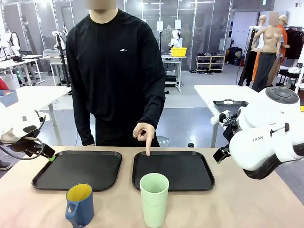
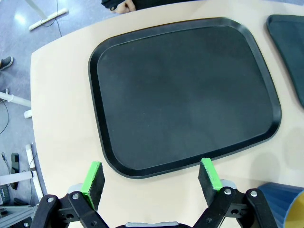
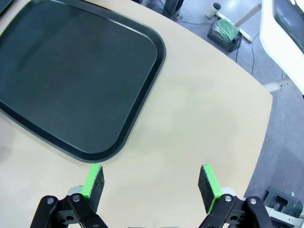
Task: Sort and store the cups by type.
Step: Pick up the Reusable plastic cup.
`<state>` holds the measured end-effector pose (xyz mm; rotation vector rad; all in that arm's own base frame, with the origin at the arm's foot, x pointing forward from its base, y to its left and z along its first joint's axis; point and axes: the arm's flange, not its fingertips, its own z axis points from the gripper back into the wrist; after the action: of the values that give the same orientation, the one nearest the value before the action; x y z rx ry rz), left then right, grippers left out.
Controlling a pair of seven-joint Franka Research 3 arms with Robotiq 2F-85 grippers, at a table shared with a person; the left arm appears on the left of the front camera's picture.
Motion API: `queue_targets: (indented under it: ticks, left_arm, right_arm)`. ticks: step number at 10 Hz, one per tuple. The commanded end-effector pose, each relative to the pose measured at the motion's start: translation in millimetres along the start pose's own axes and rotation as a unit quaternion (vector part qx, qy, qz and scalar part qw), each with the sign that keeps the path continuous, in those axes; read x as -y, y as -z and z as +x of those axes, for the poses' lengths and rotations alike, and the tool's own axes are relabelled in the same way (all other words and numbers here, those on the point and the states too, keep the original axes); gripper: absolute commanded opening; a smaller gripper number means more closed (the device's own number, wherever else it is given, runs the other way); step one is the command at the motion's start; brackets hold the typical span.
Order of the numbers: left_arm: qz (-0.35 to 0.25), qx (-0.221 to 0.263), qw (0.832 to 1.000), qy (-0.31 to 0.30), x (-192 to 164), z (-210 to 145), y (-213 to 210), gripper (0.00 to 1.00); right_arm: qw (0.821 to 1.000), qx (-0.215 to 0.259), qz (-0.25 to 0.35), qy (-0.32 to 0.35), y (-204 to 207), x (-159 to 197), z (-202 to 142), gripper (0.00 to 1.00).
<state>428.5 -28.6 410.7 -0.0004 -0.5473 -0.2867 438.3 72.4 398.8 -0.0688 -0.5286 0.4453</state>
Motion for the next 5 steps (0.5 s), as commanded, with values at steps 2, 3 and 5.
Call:
queue_targets:
  ticks: [2, 3, 5]
  left_arm:
    - [-0.002, -0.001, 1.000, -0.001, -1.0, -0.6, 0.4, 1.00]
    - [-0.002, -0.001, 1.000, -0.001, -1.0, -0.6, 0.4, 1.00]
    - [-0.002, -0.001, 1.000, -0.001, -1.0, -0.6, 0.4, 1.00]
  right_arm:
    - [1.000, -0.001, 0.000, 0.000, 1.4, 1.2, -1.3, 1.00]
    - [1.000, -0.001, 0.000, 0.000, 1.4, 1.2, -1.3, 1.00]
    - [1.000, -0.001, 0.000, 0.000, 1.4, 1.2, -1.3, 1.00]
